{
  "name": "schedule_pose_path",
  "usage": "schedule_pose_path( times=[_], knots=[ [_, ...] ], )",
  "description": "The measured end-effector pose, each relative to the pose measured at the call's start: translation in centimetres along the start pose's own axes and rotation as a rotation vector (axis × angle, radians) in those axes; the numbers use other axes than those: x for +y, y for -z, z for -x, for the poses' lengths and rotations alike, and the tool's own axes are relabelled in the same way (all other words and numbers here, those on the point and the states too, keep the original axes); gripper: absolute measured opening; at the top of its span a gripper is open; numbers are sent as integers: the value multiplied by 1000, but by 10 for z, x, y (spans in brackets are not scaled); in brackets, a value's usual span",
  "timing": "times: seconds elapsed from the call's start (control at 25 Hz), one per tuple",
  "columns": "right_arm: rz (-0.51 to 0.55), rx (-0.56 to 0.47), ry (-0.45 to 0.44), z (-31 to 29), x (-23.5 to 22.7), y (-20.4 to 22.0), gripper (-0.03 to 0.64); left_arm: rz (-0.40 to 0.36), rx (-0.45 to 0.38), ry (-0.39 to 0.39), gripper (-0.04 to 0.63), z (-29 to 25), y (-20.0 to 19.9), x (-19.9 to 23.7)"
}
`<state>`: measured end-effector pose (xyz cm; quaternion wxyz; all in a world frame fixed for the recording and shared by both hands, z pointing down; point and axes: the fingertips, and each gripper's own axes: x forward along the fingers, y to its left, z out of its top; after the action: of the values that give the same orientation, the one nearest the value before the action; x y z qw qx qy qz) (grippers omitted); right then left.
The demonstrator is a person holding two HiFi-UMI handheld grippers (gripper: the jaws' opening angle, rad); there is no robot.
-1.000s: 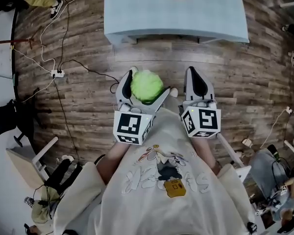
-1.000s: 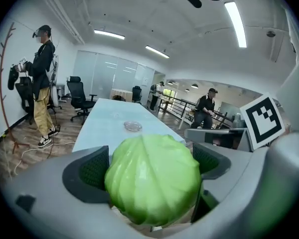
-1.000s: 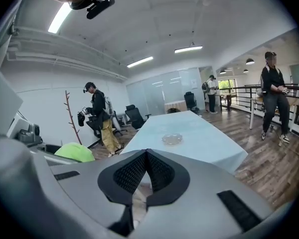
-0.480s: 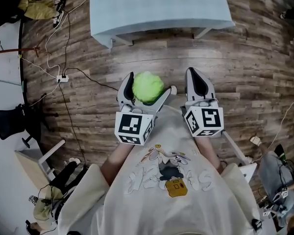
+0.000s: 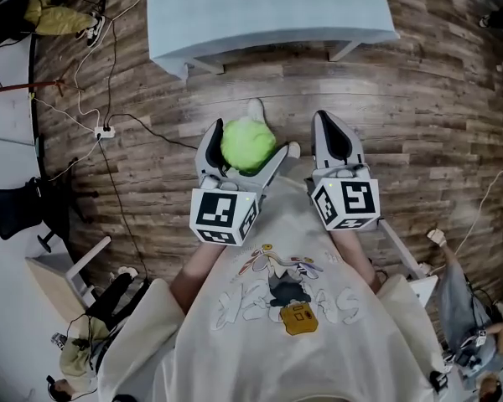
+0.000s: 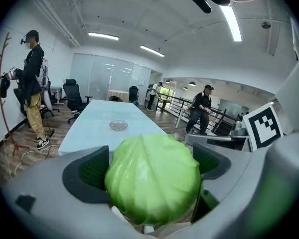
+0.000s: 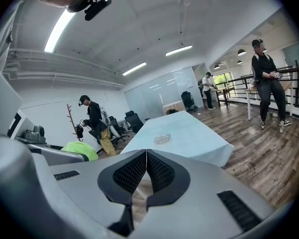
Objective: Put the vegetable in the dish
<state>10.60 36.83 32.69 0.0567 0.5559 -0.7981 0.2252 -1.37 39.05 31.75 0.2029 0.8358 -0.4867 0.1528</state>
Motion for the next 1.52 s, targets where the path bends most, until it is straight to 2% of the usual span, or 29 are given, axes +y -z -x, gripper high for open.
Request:
schedule_pose_path(
  times=[0.2, 0.48, 0.68, 1.0, 1.28, 1.52],
  knots=[
    [20, 18, 23, -27, -2, -6, 23, 5, -11, 21, 531, -26, -17, 24],
    [47, 9, 64, -76, 2, -38, 23, 10, -42, 48, 531, -58, -53, 68],
    [63, 6, 72, -120, 20, -57, 23, 0, -69, 70, 531, -70, -82, 107],
    [84, -24, 85, -171, 50, -75, 23, 17, -63, 126, 531, -87, -97, 155],
    [100, -3, 71, -204, 57, -86, 23, 44, -56, 129, 531, -104, -105, 178],
    [102, 15, 60, -225, 42, -93, 23, 49, -51, 113, 531, -126, -114, 184]
  ],
)
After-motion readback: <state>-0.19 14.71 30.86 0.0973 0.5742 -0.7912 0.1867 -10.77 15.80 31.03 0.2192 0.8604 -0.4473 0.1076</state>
